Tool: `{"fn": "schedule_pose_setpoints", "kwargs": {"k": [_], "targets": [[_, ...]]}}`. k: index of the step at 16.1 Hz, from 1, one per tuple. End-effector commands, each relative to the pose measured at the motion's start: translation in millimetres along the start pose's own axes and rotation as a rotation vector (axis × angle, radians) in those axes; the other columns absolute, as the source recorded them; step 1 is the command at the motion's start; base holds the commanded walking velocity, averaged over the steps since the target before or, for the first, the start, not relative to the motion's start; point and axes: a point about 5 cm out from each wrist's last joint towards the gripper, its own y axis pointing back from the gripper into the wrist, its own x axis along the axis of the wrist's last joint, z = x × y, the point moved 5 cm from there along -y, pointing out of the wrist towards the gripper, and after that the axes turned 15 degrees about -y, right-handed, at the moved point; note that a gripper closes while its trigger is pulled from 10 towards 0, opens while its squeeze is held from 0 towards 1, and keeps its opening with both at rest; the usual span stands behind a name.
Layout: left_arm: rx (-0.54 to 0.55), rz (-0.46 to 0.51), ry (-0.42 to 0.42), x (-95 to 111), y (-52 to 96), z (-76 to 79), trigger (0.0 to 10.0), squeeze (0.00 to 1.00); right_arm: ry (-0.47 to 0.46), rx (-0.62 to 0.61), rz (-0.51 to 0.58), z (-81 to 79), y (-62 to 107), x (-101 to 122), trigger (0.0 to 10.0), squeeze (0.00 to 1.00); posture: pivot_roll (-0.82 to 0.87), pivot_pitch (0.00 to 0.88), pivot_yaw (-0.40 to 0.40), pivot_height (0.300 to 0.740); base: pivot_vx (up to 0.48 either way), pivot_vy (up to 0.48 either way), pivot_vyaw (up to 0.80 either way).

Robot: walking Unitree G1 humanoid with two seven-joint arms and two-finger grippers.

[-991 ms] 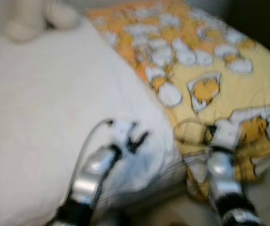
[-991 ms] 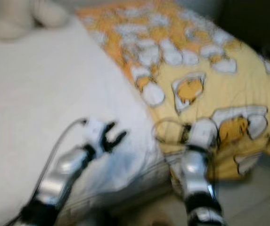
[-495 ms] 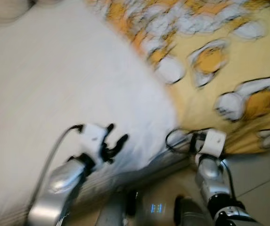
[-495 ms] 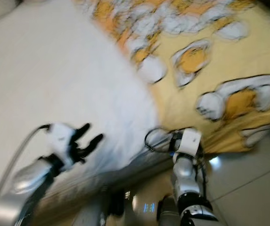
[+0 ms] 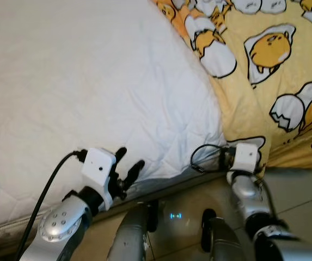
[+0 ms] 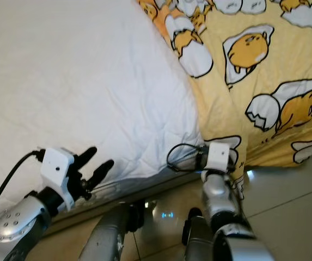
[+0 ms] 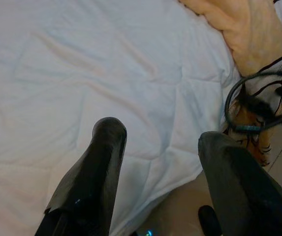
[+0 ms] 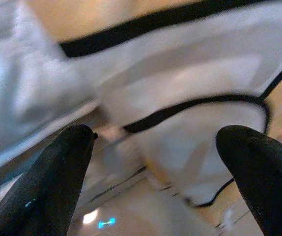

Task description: Clean up the room

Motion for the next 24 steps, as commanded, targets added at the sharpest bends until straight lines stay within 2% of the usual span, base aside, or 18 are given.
{"fn": "schedule_pose_setpoints", "kwargs": {"k": [1, 3, 6, 7, 8, 10, 17, 20, 24], "targets": [[0.000, -0.021, 0.008, -1.5, 4.7, 1.0, 10.0, 0.00, 0.022, -0.010, -0.015, 3.8, 1.3, -5.4, 10.0, 0.00, 0.23, 0.427, 0.134, 0.740, 0.000, 0.000, 0.00], [-0.002, -0.025, 0.019, -0.8, 4.8, 4.1, 10.0, 0.00, 0.018, -0.035, -0.040, 12.3, -0.5, -6.9, 10.0, 0.00, 0.23, 0.428, 0.136, 0.740, 0.000, 0.000, 0.00], [-0.007, -0.038, 0.040, -1.0, 7.6, 6.0, 10.0, 0.00, 0.045, -0.045, -0.060, 15.2, -2.0, -7.9, 10.0, 0.00, 0.24, 0.435, 0.142, 0.740, 0.000, 0.000, 0.00], [-0.045, -0.051, 0.056, -3.6, 10.9, 14.4, 10.0, 0.00, 0.043, -0.054, -0.081, 17.6, -1.9, -10.8, 9.5, 0.00, 0.24, 0.438, 0.143, 0.740, 0.000, 0.000, 0.00], [-0.097, -0.065, 0.072, -6.5, 15.4, 25.1, 10.0, 0.00, 0.020, -0.052, -0.101, 18.0, -1.5, -13.9, 0.0, 0.00, 0.24, 0.440, 0.143, 0.740, 0.000, 0.000, 0.00], [-0.117, -0.080, 0.073, -9.5, 18.1, 30.0, 10.0, 0.00, 0.013, -0.055, -0.109, 19.7, -2.0, -14.2, 0.0, 0.00, 0.24, 0.439, 0.143, 0.740, 0.000, 0.000, 0.00], [-0.099, -0.092, 0.087, -10.1, 17.9, 28.1, 10.0, 0.00, 0.041, -0.057, -0.110, 32.8, -5.8, -7.3, 0.0, 0.00, 0.24, 0.456, 0.136, 0.740, 0.000, 0.000, 0.00], [-0.092, -0.088, 0.096, -9.3, 15.9, 28.1, 10.0, 0.00, 0.033, -0.046, -0.112, 29.1, -4.8, -9.5, 0.0, 0.00, 0.24, 0.456, 0.136, 0.740, 0.000, 0.000, 0.00], [-0.100, -0.097, 0.082, -12.3, 16.4, 30.8, 10.0, 0.00, 0.077, -0.032, -0.087, 26.8, -6.9, -3.2, 0.0, 0.00, 0.24, 0.457, 0.130, 0.740, 0.000, 0.000, 0.00]]}}
